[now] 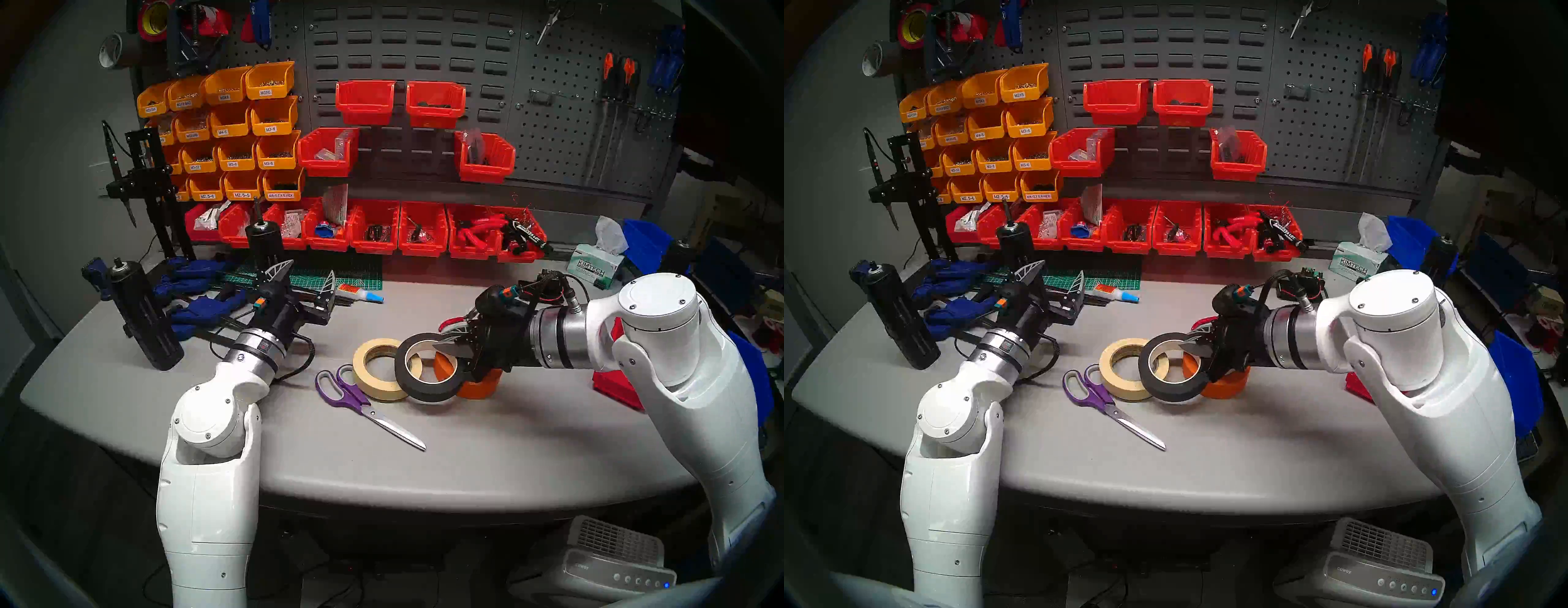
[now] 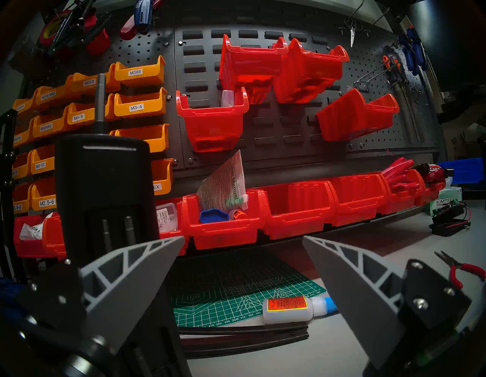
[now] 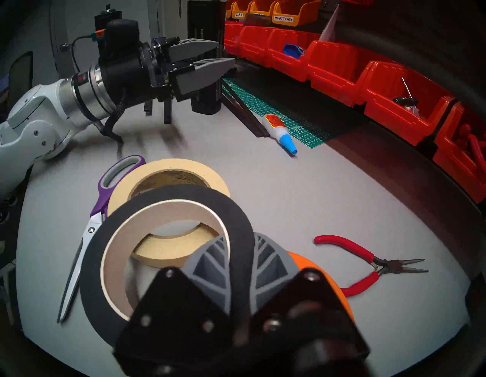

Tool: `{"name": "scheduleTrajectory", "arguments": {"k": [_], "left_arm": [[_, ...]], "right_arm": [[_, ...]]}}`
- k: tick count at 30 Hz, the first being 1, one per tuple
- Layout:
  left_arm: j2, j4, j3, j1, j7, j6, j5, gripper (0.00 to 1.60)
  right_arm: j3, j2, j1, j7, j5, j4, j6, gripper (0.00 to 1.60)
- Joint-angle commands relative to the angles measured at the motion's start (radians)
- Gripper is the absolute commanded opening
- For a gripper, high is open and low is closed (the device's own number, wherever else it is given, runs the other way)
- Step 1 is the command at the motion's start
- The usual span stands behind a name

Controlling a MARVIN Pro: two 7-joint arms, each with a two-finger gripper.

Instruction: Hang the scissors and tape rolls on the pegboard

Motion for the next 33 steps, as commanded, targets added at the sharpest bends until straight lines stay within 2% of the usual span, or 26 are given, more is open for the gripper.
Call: {"name": "scheduleTrajectory", "arguments": {"k": [1, 9, 13, 14, 16, 18, 19, 21, 27, 29, 33], "left_arm": [[0.0, 0.0, 0.0, 0.0, 0.0, -0.005, 0.0, 1.6], [0.0, 0.0, 0.0, 0.0, 0.0, -0.004, 0.0, 1.6], [0.0, 0.0, 0.0, 0.0, 0.0, -0.003, 0.0, 1.6], [0.0, -0.001, 0.0, 0.0, 0.0, -0.003, 0.0, 1.6], [0.0, -0.001, 0.0, 0.0, 0.0, -0.003, 0.0, 1.6], [0.0, -0.001, 0.0, 0.0, 0.0, -0.003, 0.0, 1.6], [0.0, -0.001, 0.0, 0.0, 0.0, -0.003, 0.0, 1.6], [0.0, -0.001, 0.0, 0.0, 0.0, -0.003, 0.0, 1.6], [0.0, -0.001, 0.0, 0.0, 0.0, -0.003, 0.0, 1.6], [0.0, 0.0, 0.0, 0.0, 0.0, -0.003, 0.0, 1.6], [0.0, 0.0, 0.0, 0.0, 0.0, -0.004, 0.0, 1.6]], "right_arm": [[0.1, -0.033, -0.017, 0.004, 0.044, -0.05, -0.027, 0.0], [0.224, -0.09, -0.048, -0.01, 0.078, -0.078, -0.053, 0.0], [0.304, -0.132, -0.041, -0.023, 0.106, -0.088, -0.065, 0.0], [0.295, -0.135, -0.018, -0.043, 0.108, -0.082, -0.073, 0.0], [0.356, -0.159, -0.023, -0.046, 0.117, -0.085, -0.078, 0.0], [0.372, -0.175, -0.007, -0.071, 0.118, -0.082, -0.09, 0.0], [0.405, -0.196, -0.013, -0.079, 0.121, -0.085, -0.097, 0.0], [0.424, -0.207, -0.005, -0.098, 0.116, -0.087, -0.113, 0.0], [0.493, -0.292, -0.01, -0.153, 0.13, -0.109, -0.162, 0.0], [0.506, -0.296, -0.01, -0.174, 0.147, -0.113, -0.178, 0.0], [0.516, -0.341, 0.004, -0.213, 0.127, -0.119, -0.218, 0.0]]}}
